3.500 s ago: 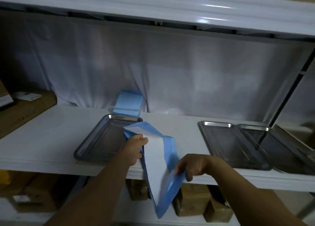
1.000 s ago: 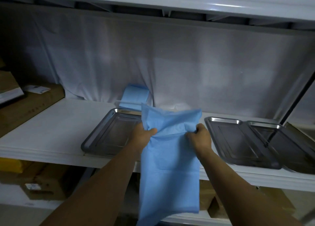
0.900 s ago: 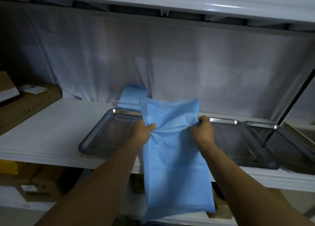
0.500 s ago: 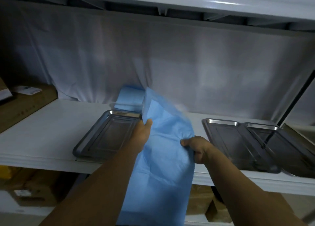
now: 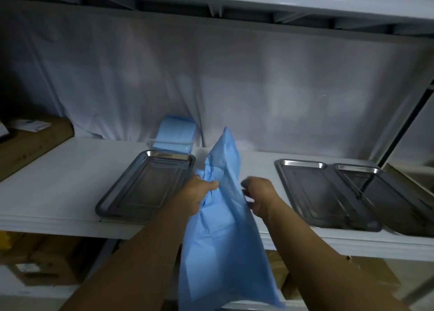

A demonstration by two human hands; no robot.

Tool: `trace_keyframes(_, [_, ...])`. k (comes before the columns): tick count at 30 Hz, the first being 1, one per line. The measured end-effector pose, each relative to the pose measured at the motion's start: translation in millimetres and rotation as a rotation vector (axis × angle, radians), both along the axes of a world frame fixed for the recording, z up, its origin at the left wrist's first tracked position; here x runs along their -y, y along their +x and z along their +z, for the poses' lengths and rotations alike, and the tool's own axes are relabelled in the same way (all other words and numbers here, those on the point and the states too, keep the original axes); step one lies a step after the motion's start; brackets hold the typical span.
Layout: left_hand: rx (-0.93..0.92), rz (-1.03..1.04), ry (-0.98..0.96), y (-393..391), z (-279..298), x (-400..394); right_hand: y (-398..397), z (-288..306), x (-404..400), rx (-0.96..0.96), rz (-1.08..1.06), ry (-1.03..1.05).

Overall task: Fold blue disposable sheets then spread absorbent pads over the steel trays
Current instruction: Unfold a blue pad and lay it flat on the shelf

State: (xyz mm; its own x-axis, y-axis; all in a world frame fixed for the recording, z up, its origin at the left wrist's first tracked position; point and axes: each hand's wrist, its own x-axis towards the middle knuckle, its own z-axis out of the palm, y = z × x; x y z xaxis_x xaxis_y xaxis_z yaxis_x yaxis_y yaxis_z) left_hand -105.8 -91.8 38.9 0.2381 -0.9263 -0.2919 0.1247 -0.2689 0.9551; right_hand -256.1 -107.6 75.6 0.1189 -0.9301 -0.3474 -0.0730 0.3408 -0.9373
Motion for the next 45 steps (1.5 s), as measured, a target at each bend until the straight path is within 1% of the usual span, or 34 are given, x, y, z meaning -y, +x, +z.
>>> trace_keyframes(1, [-0.026, -0.011, -0.001, 1.2, 1.6, -0.3, -2.1, -3.4, -1.4, -0.125, -0.026, -0.015])
trace_keyframes(2, [-0.052, -0.012, -0.005, 1.0, 4.6, -2.5, -4.0, -7.0, -2.9, -0.154, -0.027, 0.020])
trace_keyframes(3, [-0.064, -0.027, 0.001, 2.0, 6.3, -4.0, -5.0, -11.0, -4.1, -0.133, -0.013, 0.079])
trace_keyframes(5, [-0.090, -0.073, -0.009, 3.4, 8.3, -5.0, -4.5, -14.9, -9.6, -0.050, 0.082, 0.187])
trace_keyframes(6, [-0.094, -0.094, -0.013, 2.3, 11.6, -7.8, -4.3, -17.0, -11.4, -0.035, 0.145, 0.216])
trace_keyframes(8, [-0.030, -0.090, -0.029, 4.6, 13.0, -7.8, -3.3, -19.6, -12.0, -0.023, 0.213, 0.207])
trace_keyframes(9, [0.013, -0.082, -0.034, 6.2, 12.0, -7.1, -2.4, -19.5, -11.9, -0.035, 0.179, 0.172])
trace_keyframes(12, [0.124, -0.053, -0.057, 9.1, 7.7, -5.8, -6.9, -22.9, 2.0, -0.131, -0.081, -0.033])
trace_keyframes(14, [0.158, 0.040, -0.087, 17.2, 4.4, -3.5, -17.1, -23.5, 14.4, -0.211, -0.255, -0.197])
trace_keyframes(16, [0.221, 0.133, -0.107, 26.8, 4.5, -1.6, -31.3, -15.0, 18.4, -0.281, -0.387, -0.297])
trace_keyframes(18, [0.272, 0.185, -0.116, 33.4, 4.8, 1.4, -46.4, -2.2, 18.9, -0.421, -0.431, -0.367])
trace_keyframes(20, [0.292, 0.189, -0.128, 29.7, 10.4, 5.1, -56.5, 10.9, 22.8, -0.546, -0.469, -0.417])
trace_keyframes(24, [0.358, 0.268, -0.236, 17.9, 25.7, 25.1, -60.1, 39.8, 36.8, -0.692, -0.567, -0.510])
trace_keyframes(28, [0.255, 0.404, -0.322, 15.2, 35.5, 52.7, -67.4, 55.0, 57.1, -0.777, -0.622, -0.575])
trace_keyframes(30, [0.150, 0.451, -0.320, 22.1, 31.2, 65.2, -74.3, 45.7, 68.3, -0.843, -0.592, -0.539])
trace_keyframes(32, [0.005, 0.480, -0.300, 33.8, 21.6, 77.1, -81.1, 31.7, 77.4, -0.912, -0.546, -0.483])
trace_keyframes(33, [-0.015, 0.499, -0.275, 38.6, 16.9, 81.0, -83.6, 24.3, 81.5, -0.942, -0.520, -0.455])
trace_keyframes(34, [0.014, 0.516, -0.258, 41.6, 12.7, 84.2, -84.7, 18.3, 84.5, -0.963, -0.496, -0.428])
trace_keyframes(37, [0.182, 0.545, -0.250, 45.4, 2.4, 92.4, -81.5, 7.1, 90.9, -0.962, -0.459, -0.363])
trace_keyframes(39, [0.278, 0.565, -0.226, 44.4, 0.6, 94.4, -76.4, 4.5, 94.0, -0.947, -0.467, -0.374])
trace_keyframes(40, [0.360, 0.589, -0.201, 42.4, 1.8, 93.7, -74.0, 4.2, 95.0, -0.939, -0.482, -0.392])
trace_keyframes(42, [0.593, 0.678, -0.104, 37.3, 4.7, 87.7, -69.5, 3.3, 97.3, -0.920, -0.498, -0.414])
trace_keyframes(43, [0.763, 0.708, -0.057, 32.1, 5.1, 83.5, -68.0, 1.6, 98.9, -0.912, -0.493, -0.411])
trace_keyframes(44, [0.951, 0.707, -0.067, 24.9, 2.8, 80.2, -66.7, -1.0, 100.6, -0.904, -0.480, -0.398])
trace_keyframes(45, [1.116, 0.650, -0.154, 15.9, -2.2, 78.4, -65.5, -4.2, 101.9, -0.891, -0.463, -0.383])
